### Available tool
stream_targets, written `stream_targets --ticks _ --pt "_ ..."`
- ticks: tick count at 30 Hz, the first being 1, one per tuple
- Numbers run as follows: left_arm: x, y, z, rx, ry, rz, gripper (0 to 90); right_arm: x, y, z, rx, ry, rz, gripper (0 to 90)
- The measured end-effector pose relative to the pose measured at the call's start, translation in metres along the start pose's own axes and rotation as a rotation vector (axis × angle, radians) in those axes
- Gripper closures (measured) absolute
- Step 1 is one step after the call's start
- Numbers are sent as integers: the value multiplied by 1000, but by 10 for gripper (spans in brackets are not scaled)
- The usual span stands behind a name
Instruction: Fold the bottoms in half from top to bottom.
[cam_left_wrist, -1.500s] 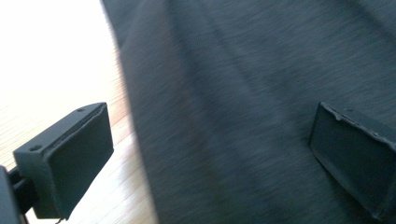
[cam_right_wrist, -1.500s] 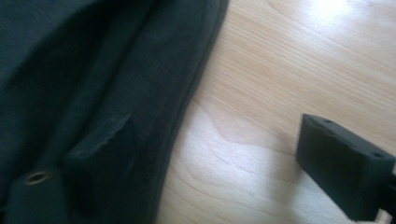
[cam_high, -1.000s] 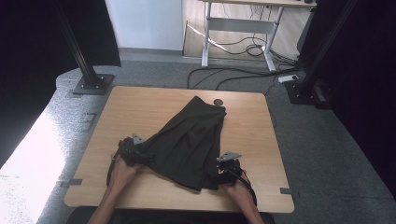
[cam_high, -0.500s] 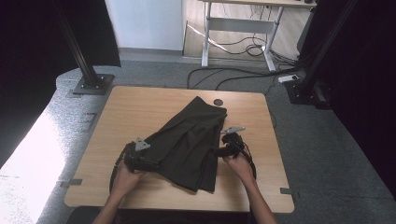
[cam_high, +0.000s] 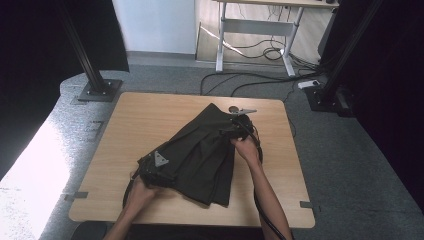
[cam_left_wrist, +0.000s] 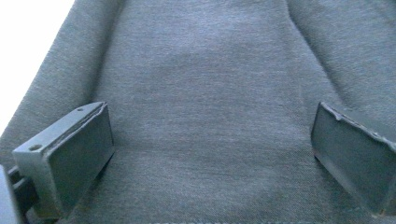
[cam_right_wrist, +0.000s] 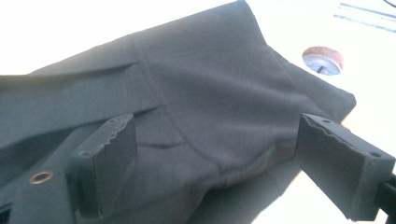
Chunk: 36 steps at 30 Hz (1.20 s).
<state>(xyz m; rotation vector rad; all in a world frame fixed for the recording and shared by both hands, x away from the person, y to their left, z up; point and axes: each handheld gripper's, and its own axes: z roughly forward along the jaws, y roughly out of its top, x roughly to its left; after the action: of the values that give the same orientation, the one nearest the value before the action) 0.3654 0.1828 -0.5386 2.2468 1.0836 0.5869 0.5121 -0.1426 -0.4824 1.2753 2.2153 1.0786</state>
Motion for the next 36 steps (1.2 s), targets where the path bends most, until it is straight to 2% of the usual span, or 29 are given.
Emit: stream_targets --ticks 5,8,12,15,19,24,26,27,29,30,31,33,34,36 --pt "19 2 3 13 24 6 0 -3 -7 19 94 -39 -46 137" --pt "36 4 7 30 47 -1 0 0 -20 26 138 -30 -72 144" --pt "65 10 15 50 57 -13 0 12 -36 31 161 -34 -117 149" --pt "86 12 20 55 53 -15 0 25 -44 31 146 -37 -111 163" --pt "112 13 27 57 39 -65 0 43 -52 26 145 -45 -84 172" --pt "141 13 39 45 -11 -173 0 70 -69 9 154 -64 -71 169" --pt "149 15 43 44 -57 -209 13 80 -76 -1 165 -52 -71 165" --pt "151 16 42 47 -67 -207 33 83 -80 -8 169 -34 -58 165" --pt "152 20 34 39 -57 -188 74 83 -81 -18 165 12 -42 167" --pt "151 23 26 14 -54 -184 94 80 -80 -25 156 25 -42 169" --pt "150 25 17 -18 -68 -183 114 77 -77 -31 141 26 -46 175" --pt "144 30 -1 -59 -114 -160 135 67 -69 -41 99 11 -51 176" --pt "140 33 -9 -72 -149 -141 137 60 -65 -44 85 2 -42 176" --pt "129 36 -21 -74 -226 -84 153 45 -57 -44 61 -17 -35 176"
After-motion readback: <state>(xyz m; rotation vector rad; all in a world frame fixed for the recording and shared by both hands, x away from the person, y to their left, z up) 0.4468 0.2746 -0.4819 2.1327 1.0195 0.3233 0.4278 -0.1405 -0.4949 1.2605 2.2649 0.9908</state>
